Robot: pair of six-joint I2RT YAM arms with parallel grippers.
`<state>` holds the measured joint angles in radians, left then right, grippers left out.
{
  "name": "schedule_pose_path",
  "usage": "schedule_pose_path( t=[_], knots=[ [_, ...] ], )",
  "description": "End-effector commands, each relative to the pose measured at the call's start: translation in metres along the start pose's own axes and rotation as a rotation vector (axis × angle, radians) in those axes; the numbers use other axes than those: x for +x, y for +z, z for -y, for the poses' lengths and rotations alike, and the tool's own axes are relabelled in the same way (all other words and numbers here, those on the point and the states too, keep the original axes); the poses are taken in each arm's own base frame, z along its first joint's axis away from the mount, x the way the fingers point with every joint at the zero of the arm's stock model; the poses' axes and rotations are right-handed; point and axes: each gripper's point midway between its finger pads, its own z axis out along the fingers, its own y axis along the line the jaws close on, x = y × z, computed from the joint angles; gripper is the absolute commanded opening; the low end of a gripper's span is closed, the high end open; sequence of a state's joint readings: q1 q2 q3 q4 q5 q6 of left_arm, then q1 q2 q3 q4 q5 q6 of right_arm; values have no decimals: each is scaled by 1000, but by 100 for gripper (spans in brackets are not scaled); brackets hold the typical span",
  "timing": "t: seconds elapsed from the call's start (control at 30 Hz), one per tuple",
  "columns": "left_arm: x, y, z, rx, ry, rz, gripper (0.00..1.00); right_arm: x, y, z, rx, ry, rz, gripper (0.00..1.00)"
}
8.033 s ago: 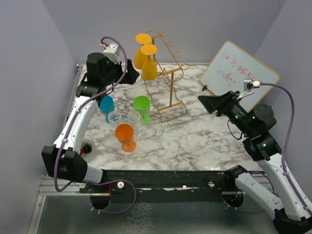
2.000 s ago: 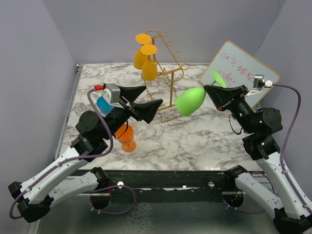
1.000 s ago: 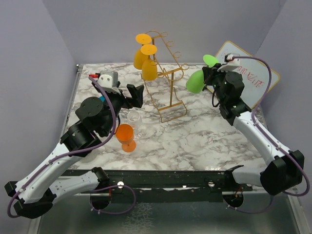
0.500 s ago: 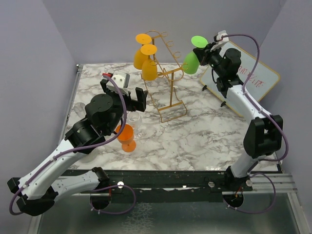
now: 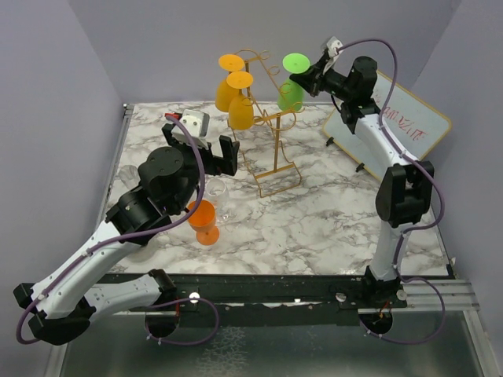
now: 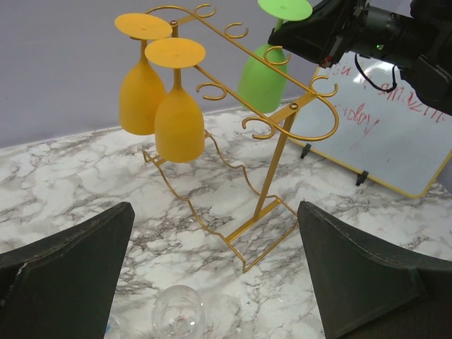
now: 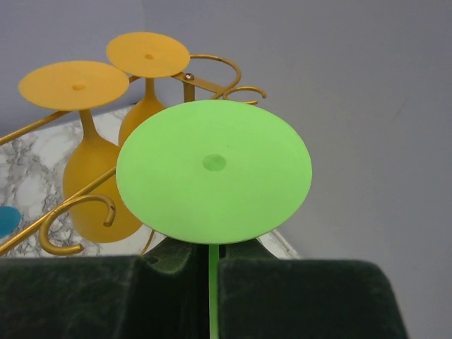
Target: Place the wine glass upside down on the wine glass rack
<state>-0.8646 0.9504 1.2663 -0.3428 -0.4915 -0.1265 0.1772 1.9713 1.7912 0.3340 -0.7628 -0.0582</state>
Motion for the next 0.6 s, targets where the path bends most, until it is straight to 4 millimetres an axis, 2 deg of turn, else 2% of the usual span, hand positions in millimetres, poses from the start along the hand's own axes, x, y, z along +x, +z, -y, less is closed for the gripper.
schedule_pose_path(
  t=[0.0, 0.2, 0.57],
  knots=[
    [-2, 0, -2, -22, -21, 1, 99, 18, 9, -13, -88, 4, -27, 1],
    [2, 2, 0, -16, -17, -9, 99, 23, 25, -12, -79, 18, -23, 1],
    [6, 0, -4, -29, -15, -11, 99, 11, 51, -14, -73, 56, 39, 1]
  ],
)
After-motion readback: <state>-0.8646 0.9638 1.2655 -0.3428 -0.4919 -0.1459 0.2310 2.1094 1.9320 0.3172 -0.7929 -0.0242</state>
